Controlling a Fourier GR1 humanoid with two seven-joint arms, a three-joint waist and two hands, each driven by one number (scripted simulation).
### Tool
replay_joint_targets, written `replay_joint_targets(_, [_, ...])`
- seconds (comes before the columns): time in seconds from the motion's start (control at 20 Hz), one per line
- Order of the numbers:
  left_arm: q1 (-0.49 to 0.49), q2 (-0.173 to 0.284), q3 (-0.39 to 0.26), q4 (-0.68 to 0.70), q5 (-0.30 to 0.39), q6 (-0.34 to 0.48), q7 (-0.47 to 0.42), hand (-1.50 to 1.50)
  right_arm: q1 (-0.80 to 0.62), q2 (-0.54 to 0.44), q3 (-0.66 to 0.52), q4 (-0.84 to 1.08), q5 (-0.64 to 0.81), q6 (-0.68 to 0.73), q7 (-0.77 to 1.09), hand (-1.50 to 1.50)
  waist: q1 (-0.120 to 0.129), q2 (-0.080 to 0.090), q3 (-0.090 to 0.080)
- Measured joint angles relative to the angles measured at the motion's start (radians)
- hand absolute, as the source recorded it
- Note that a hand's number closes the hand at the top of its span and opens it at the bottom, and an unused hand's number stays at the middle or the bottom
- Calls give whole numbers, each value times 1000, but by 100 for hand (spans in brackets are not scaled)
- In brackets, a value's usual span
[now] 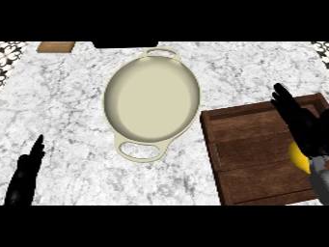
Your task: Pick the lemon from the tray and place it in the pot
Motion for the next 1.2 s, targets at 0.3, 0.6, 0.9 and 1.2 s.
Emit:
replay_joint_targets(0.3, [-69, -80, -62, -130, 79, -132, 4, 0, 12, -126, -118, 58, 70, -34, -119, -150, -16, 8, -20])
replay_joint_targets(0.6, [-114, -142, -112, -229, 172, -247, 34, 0, 109, -274, -108, 257, 328, -228, -18, -150, -8, 22, -28])
replay_joint_targets(0.9, [-137, -153, -106, -283, 223, -294, 107, 0, 137, -323, -8, 189, 497, -247, 131, -150, 6, 14, -28])
replay_joint_targets(1.2, [-115, -148, -100, -342, 233, -307, 146, 0, 153, -453, 0, -119, 507, -104, 444, -150, 1, 8, -29])
